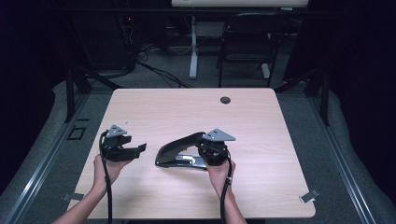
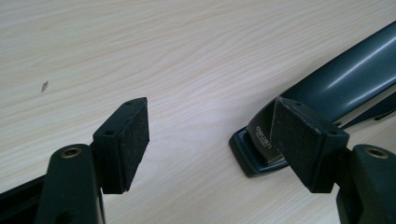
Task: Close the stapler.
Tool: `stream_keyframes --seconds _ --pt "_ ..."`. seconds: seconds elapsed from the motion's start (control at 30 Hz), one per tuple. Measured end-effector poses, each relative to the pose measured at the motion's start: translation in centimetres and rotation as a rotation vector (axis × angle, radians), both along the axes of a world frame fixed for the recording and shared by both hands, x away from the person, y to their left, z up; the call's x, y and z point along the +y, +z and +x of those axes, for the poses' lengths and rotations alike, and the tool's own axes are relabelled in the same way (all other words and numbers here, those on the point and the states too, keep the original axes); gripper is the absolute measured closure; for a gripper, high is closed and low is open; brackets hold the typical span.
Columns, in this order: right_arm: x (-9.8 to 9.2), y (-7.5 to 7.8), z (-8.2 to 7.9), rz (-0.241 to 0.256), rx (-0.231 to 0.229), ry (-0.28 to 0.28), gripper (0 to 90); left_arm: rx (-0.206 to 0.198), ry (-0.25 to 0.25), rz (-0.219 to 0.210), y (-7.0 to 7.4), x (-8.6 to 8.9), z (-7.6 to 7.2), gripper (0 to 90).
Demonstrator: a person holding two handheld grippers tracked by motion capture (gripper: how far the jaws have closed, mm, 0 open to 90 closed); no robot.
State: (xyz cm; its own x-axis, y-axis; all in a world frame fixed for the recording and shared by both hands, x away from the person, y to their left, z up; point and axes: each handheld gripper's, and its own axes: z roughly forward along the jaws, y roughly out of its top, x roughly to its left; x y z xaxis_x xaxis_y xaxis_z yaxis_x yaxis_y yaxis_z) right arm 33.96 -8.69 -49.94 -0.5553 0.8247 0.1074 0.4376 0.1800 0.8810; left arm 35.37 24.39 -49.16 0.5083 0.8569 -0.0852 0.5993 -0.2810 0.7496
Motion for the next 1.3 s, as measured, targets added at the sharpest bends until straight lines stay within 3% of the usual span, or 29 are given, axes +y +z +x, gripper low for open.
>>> stream_keyframes --seconds 0.3,0.93,1.3 --pt "-0.8 -1.3 -0.4 0.006 0.015 -0.019 90.0 0.005 0.016 0.002 -0.3 0.7 0.0 26.9" --pt "-2.6 -4.9 -0.5 0.011 0.103 -0.060 89.8 0.000 0.011 0.003 -0.8 1.0 0.1 24.8" --pt "-3.0 -5.9 -0.3 0.016 0.134 -0.063 89.3 -0.001 0.028 0.012 -1.0 1.3 0.3 19.9"
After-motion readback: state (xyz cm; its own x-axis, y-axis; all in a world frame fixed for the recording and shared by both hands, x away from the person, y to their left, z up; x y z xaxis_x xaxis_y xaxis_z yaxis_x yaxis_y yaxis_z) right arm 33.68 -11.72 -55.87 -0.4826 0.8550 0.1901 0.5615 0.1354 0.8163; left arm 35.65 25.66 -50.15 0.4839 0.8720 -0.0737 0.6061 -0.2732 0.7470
